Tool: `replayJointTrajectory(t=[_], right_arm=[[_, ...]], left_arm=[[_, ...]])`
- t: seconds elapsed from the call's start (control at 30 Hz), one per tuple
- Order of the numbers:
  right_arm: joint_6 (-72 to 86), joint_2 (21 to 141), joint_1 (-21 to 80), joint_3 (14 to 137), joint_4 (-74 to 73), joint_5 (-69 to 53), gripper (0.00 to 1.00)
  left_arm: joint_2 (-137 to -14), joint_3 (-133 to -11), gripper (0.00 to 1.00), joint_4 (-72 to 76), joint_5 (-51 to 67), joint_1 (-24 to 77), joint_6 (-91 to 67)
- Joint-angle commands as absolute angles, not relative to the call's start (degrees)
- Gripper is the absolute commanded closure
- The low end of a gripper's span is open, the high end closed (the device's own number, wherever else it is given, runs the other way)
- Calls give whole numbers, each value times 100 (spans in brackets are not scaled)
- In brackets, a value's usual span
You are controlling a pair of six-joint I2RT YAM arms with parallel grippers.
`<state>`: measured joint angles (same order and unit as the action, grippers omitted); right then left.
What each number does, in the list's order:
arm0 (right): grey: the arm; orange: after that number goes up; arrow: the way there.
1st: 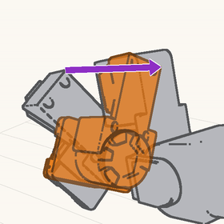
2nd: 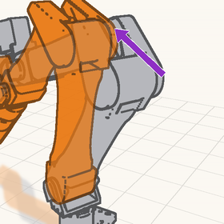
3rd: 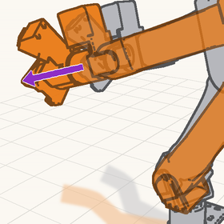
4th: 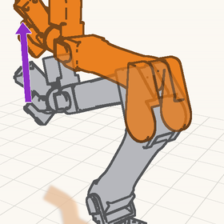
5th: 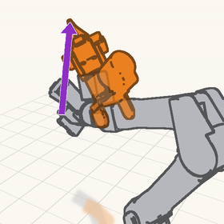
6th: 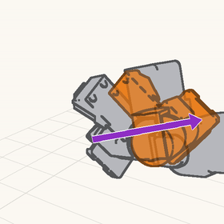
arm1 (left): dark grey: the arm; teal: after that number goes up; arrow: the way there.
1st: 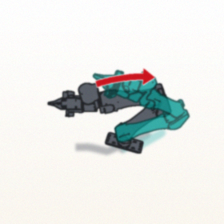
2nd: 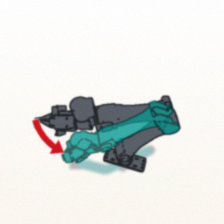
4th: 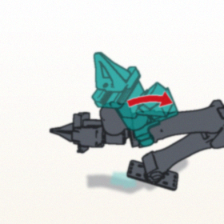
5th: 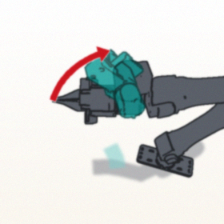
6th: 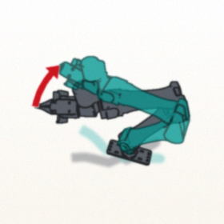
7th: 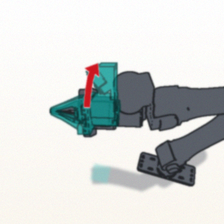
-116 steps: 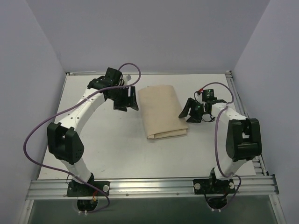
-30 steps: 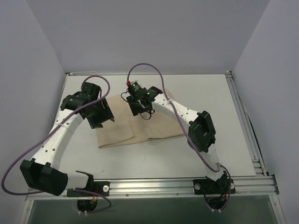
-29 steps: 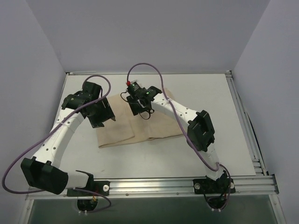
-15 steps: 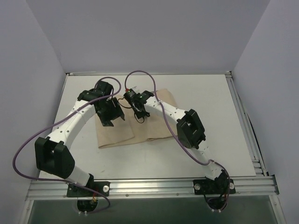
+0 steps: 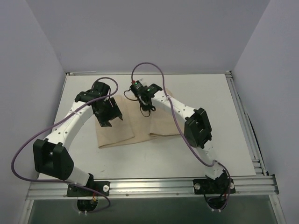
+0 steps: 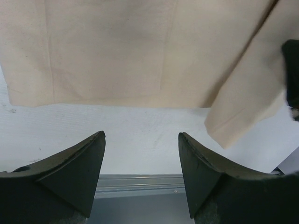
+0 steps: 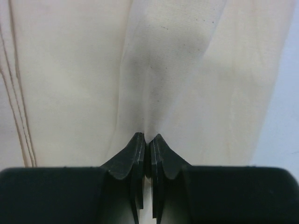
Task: Open and lay out the surgical kit
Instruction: Open the surgical kit at the center of the board.
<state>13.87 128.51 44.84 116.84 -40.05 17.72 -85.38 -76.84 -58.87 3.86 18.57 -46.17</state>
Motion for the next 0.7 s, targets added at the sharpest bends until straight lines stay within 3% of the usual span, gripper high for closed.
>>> replayJointTrajectory(t=[0.0, 0.17, 0.33, 0.4, 0.43, 0.5, 0.53, 0.67], right_arm=[[1407, 11744, 3677, 11525, -4141, 1531, 100], [1152, 10715, 2410, 10224, -3516, 968, 95], [668, 10380, 1076, 9300, -2988, 1361, 90], [738, 10432, 749, 9238, -3041, 1642, 79], [808, 10528, 512, 9229, -3093, 1818, 57], [879, 10669, 352, 9386, -3268, 1933, 40], [922, 10783, 352, 9482, -3304, 1960, 34], [1265, 11012, 719, 10141, -3629, 1828, 30]], left_arm=[[-8753, -7804, 27, -5572, 553, 1819, -4465], [-9412, -8322, 27, -5572, 606, 1854, -4175], [-10063, -8894, 27, -5721, 651, 1846, -3850], [-10273, -9105, 27, -5818, 721, 1828, -3605], [-10344, -9184, 27, -5879, 695, 1811, -3525], [-10537, -9420, 27, -6038, 659, 1741, -3219], [-10608, -9509, 27, -6090, 624, 1714, -3130], [-10889, -9922, 24, -6257, 361, 1617, -2760]])
